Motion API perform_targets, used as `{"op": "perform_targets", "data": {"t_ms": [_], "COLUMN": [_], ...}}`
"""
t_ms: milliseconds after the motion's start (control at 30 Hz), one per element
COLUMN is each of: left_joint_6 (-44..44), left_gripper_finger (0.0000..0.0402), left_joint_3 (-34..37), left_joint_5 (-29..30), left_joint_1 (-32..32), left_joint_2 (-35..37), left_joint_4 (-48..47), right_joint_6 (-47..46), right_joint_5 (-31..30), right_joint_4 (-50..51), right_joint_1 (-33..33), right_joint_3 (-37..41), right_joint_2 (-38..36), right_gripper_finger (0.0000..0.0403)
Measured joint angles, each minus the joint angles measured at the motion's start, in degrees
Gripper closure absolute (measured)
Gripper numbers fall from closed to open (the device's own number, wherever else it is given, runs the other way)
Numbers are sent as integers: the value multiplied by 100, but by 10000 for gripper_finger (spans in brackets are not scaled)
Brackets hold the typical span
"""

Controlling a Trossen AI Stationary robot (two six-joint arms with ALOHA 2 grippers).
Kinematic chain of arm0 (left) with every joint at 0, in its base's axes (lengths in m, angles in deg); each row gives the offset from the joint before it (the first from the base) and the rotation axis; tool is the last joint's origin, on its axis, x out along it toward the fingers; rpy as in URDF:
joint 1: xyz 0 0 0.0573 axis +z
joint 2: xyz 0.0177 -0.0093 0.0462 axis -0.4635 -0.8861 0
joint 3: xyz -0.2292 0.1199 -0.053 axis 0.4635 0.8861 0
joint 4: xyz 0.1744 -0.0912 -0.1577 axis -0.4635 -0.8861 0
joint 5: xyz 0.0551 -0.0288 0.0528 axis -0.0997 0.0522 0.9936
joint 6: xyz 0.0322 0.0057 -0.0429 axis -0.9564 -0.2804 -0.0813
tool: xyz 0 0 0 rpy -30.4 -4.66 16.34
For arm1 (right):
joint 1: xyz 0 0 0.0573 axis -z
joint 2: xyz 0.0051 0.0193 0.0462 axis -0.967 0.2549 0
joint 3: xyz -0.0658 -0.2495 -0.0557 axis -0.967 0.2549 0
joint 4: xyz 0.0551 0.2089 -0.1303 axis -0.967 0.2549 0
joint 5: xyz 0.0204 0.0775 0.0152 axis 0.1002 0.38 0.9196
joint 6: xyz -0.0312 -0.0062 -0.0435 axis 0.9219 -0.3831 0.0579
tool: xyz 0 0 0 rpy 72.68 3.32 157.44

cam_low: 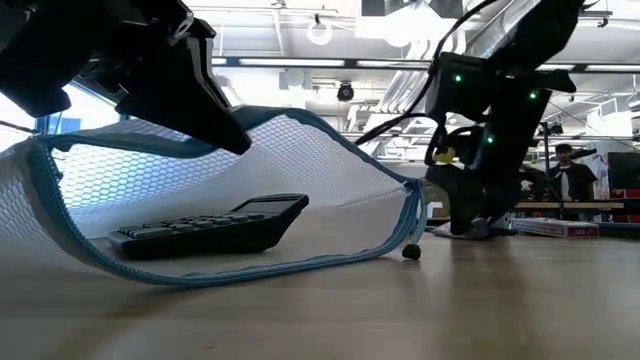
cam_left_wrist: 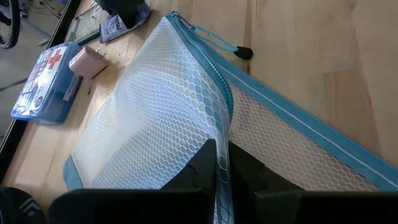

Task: Unpack backpack
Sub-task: Put the purple chocolate bar in the blue zipper bag

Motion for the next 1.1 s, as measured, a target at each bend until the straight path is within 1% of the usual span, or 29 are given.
{"op": "perform_targets", "data": {"t_ms": [100,167,300,333,433,533,667,700,767,833,967,1100], "left_joint_6": [0,0,0,4,42,119,311,334,339,358,487,490], "left_gripper_finger": [401,402,401,402,402,402,402,402,402,402,402,402], "left_joint_3": [0,0,0,0,0,0,0,0,0,0,0,0], "left_joint_5": [-2,-2,-2,-2,82,217,485,509,514,568,750,811], "left_joint_1": [0,0,-2,0,0,-3,7,7,7,11,15,17], "left_joint_2": [0,0,0,0,0,0,0,0,0,0,0,0], "left_joint_4": [-2,0,-2,-2,0,-2,-2,-2,7,62,66,73], "right_joint_6": [2,44,323,389,410,486,802,902,1077,1144,1499,1233], "right_joint_5": [51,120,285,311,394,769,1706,1887,2058,2090,2303,2223], "right_joint_4": [-70,-19,343,517,1030,901,-170,-512,-993,-1189,-1360,-1259], "right_joint_1": [-83,-177,-476,-586,-1003,-1588,-2370,-2533,-2796,-2906,-2867,-2699], "right_joint_3": [-1,-66,-383,-514,-1009,-1372,-1595,-1596,-1599,-1603,-1603,-1605], "right_joint_2": [5,11,13,13,13,13,24,24,24,24,28,74], "right_gripper_finger": [215,261,371,386,390,399,401,402,402,402,403,403]}}
